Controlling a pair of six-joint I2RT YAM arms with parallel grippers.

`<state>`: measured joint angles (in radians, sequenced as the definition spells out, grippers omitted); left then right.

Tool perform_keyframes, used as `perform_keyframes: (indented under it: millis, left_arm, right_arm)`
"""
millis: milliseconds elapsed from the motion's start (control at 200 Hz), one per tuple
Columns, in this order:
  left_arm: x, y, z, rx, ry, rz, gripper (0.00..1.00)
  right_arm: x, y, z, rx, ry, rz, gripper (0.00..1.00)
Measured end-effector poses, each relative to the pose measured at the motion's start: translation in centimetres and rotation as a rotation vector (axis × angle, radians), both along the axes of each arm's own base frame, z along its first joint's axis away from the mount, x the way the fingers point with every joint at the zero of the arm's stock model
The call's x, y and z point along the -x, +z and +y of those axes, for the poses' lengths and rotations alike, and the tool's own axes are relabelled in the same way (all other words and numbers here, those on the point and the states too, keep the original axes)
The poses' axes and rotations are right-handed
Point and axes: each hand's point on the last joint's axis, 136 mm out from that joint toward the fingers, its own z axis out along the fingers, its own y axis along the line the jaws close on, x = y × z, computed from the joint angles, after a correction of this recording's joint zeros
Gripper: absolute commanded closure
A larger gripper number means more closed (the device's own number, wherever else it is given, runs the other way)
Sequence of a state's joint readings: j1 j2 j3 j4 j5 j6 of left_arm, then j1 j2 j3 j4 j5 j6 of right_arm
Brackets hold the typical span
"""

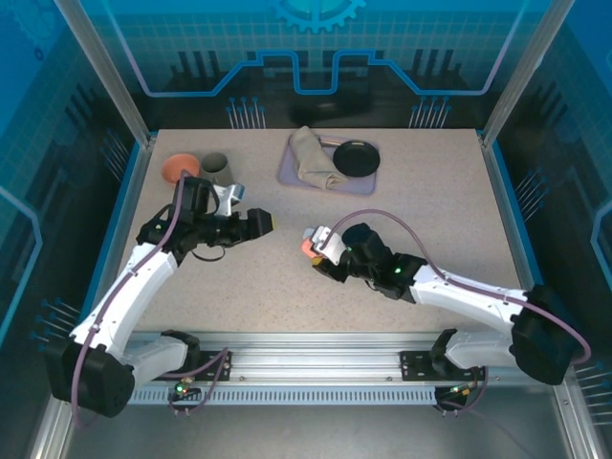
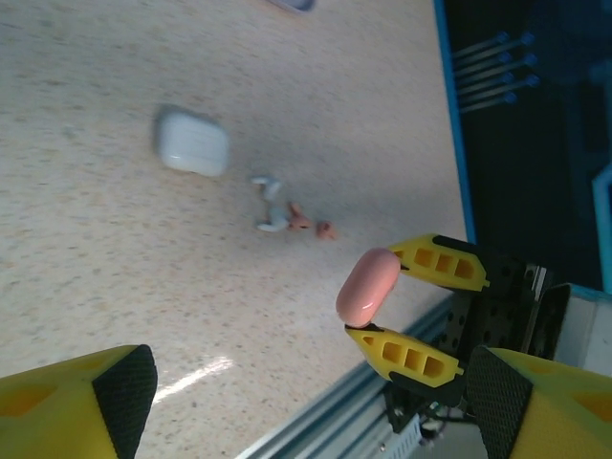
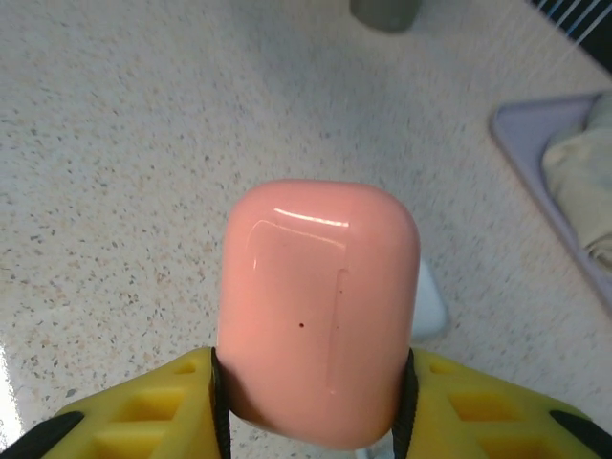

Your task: Insert the wireless bluetooth earbuds into the charging case

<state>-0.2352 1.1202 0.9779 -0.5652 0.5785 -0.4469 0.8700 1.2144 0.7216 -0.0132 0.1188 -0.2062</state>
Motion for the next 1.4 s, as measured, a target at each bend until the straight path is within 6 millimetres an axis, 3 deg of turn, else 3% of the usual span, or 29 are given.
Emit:
perform_keyframes:
  millis: [205,680,810,900,1005,1150,1200,1336,1401]
  left_arm:
    - [0.5,-0.6,-3.5,0.037,-0.133,0.038,0.14]
    - [1.9,-2.1,-9.2,0.046,-0.342,0.097,0.19]
    - [2.1,-3.1,-10.2,0.048,-0.370,0.134,0.54]
    - [2.0,-4.0,-10.7,0.035,-0.380,0.145,0.68]
    - [1.9,-4.8,-10.6,0.013,-0.381,0.146,0.76]
    - [1.8,-5.0,-10.5,-0.011,-0.384,0.133,0.80]
    - [1.8,-4.9,-10.5,-0.020,-0.388,0.124,0.82]
    - [2.1,-3.9,-10.8,-0.017,-0.406,0.084,0.87]
    - [2.2,-2.8,-10.8,-0.012,-0.414,0.030,0.90]
  right_arm:
    - [0.5,1.8,-0.1,-0.007,0.048,-0.064,0.57]
    - [0.9,1.8,-0.1,-0.005,0.071,-0.062,0.58]
    - [0.9,1.8,0.2,-0.016,0.074,-0.055,0.58]
    - [0.8,1.4,0.2,-0.014,0.066,-0.040,0.57]
    - [0.8,0.5,0.1,-0.008,0.055,-0.014,0.57]
    - [0.7,0.3,0.0,-0.020,0.048,0.000,0.55]
    - [0.7,0.4,0.1,-0.030,0.052,0.003,0.48]
    - [0.5,1.0,-0.5,-0.067,0.054,0.017,0.16]
    - [0.6,1.5,-1.3,-0.095,0.049,0.021,0.07]
